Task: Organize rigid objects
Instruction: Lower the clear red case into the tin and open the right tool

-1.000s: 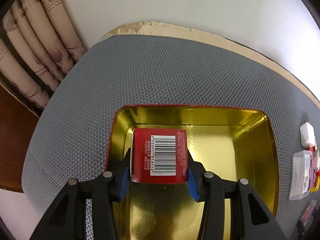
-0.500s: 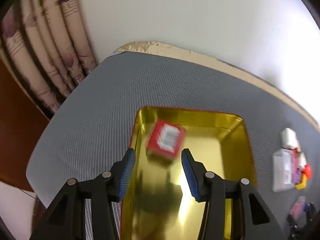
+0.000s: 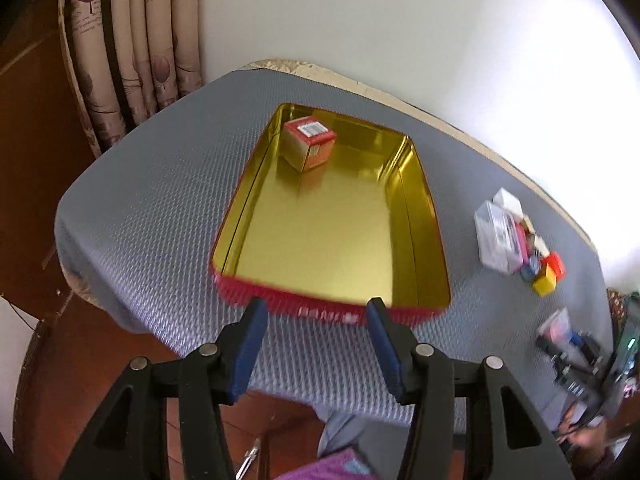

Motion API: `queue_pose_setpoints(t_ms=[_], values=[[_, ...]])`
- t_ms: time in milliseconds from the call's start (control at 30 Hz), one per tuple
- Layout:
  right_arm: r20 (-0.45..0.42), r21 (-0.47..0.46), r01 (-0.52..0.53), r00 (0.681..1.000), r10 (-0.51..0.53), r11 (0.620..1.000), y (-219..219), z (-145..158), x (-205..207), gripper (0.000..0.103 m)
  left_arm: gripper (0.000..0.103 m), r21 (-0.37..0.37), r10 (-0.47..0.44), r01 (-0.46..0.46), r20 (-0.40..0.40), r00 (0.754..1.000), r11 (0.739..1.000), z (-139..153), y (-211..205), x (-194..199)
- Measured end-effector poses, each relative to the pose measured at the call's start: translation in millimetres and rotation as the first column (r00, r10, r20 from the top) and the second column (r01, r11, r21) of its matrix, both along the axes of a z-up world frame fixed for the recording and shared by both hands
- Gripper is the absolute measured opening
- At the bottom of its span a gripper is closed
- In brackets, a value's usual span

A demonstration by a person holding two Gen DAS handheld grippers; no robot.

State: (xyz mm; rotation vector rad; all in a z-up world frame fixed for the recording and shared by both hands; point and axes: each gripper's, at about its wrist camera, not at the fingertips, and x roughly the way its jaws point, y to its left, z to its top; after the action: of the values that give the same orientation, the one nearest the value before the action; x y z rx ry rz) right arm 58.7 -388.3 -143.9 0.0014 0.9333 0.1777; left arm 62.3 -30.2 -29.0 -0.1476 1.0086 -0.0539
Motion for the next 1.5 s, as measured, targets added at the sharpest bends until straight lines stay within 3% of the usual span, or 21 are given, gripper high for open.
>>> queue_pose_setpoints(t_ms=[133,300,467,567,733,967,1133,1500], values=[[0.023,0.000,-0.017,1.000,0.017,1.000,10,18,-3,0.069,0.053,0.017,-0.012,0.012,-0.021,1.000,1.000,-10,-2,-7],[0.072,0.014,-0.107,0.992,0.105,0.994,46,56,6,0.069,0.053,-0.019,0.028,-0.028,-0.023,0.999,0.999,-12,9,-9],[0.124,0.014,-0.269,0.956,0.265,0.963,112,93,37,0.069,0.053,-0.006,0.106,-0.106,0.027,0.994,0.994,-4,23,-13],[0.143,-0.006,-0.371,0.919,0.368,0.929,160,102,63,0.069,0.053,-0.006,0.114,-0.114,0.025,0.993,0.993,-4,27,-11],[0.114,-0.030,-0.467,0.877,0.467,0.884,218,91,107,0.069,0.053,0.008,0.104,-0.104,0.008,0.995,0.995,-7,27,-9],[-0.003,-0.078,-0.521,0.853,0.522,0.850,263,58,166,0.069,0.053,0.036,0.088,-0.087,-0.016,0.996,0.996,-15,23,-3],[-0.094,-0.103,-0.538,0.843,0.530,0.837,276,35,198,0.069,0.053,0.024,0.080,-0.079,-0.048,0.996,0.997,-23,23,0],[-0.152,-0.113,-0.525,0.848,0.507,0.844,274,10,228,0.069,0.053,0.086,0.062,-0.055,-0.077,0.995,0.995,-30,9,2]])
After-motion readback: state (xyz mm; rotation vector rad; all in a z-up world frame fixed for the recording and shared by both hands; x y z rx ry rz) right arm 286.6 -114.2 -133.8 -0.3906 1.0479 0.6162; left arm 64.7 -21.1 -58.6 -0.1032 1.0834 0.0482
